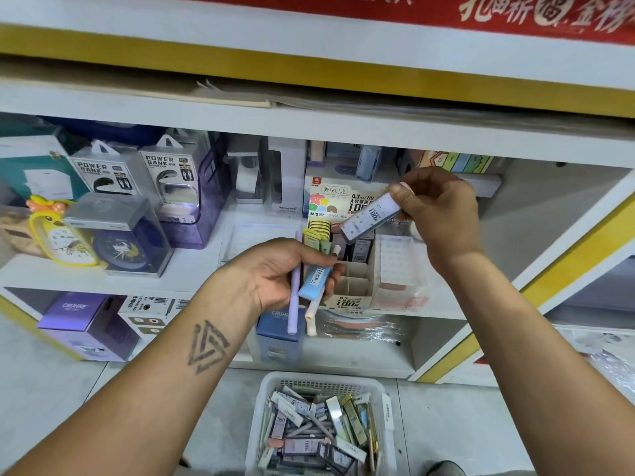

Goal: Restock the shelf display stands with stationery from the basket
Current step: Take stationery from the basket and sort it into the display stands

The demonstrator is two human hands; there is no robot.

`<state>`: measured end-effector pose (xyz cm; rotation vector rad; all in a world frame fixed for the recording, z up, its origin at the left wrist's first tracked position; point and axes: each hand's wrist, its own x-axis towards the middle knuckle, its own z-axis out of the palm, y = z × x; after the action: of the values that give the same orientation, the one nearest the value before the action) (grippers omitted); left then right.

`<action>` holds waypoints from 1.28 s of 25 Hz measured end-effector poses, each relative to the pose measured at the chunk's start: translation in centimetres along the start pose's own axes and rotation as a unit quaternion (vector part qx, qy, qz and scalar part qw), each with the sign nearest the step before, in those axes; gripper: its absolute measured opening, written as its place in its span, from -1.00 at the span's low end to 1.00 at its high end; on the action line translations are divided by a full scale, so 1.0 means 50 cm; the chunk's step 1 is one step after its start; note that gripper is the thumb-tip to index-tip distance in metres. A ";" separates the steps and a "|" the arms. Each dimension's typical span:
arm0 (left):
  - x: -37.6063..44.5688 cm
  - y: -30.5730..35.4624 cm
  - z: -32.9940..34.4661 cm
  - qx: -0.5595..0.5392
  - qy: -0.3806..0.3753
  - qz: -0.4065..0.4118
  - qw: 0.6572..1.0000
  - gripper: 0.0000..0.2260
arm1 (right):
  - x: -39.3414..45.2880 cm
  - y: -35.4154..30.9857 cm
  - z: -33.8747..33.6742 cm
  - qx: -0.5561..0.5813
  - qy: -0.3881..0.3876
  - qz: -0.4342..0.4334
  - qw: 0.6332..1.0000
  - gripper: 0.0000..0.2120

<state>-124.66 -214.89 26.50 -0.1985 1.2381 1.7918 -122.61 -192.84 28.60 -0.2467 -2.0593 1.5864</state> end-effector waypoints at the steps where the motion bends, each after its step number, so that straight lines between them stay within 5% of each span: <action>1: 0.002 0.003 -0.004 -0.004 0.013 0.007 1.000 -0.80 | 0.001 -0.001 -0.004 -0.028 -0.010 -0.029 0.999 -0.89; 8: 0.000 0.007 -0.004 0.009 0.031 0.027 0.999 -0.75 | -0.012 0.018 -0.004 -0.327 -0.118 -0.212 0.913 -0.82; 18: -0.004 0.002 0.001 0.000 0.039 0.036 0.999 -0.73 | -0.021 0.021 0.015 -0.369 -0.155 -0.313 0.861 -0.90; 25: -0.008 0.004 0.005 0.001 0.031 0.033 0.999 -0.85 | -0.035 0.047 0.033 -0.485 -0.170 -0.250 0.821 -0.86; 27: -0.007 0.003 0.008 0.009 0.025 0.044 0.999 -0.88 | -0.039 0.036 0.039 -0.395 -0.140 -0.222 0.880 -0.88; 29: -0.007 0.002 0.012 0.011 0.024 0.053 0.998 -0.88 | -0.040 0.016 0.042 -0.205 -0.177 -0.062 0.961 -0.89; 32: -0.003 0.000 0.014 0.002 0.031 0.069 0.997 -0.87 | -0.052 -0.002 0.046 -0.032 -0.305 0.102 0.946 -0.74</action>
<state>-124.32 -214.41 26.91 -0.1712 1.3275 1.9138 -121.58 -195.97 27.55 0.0205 -2.6215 1.8949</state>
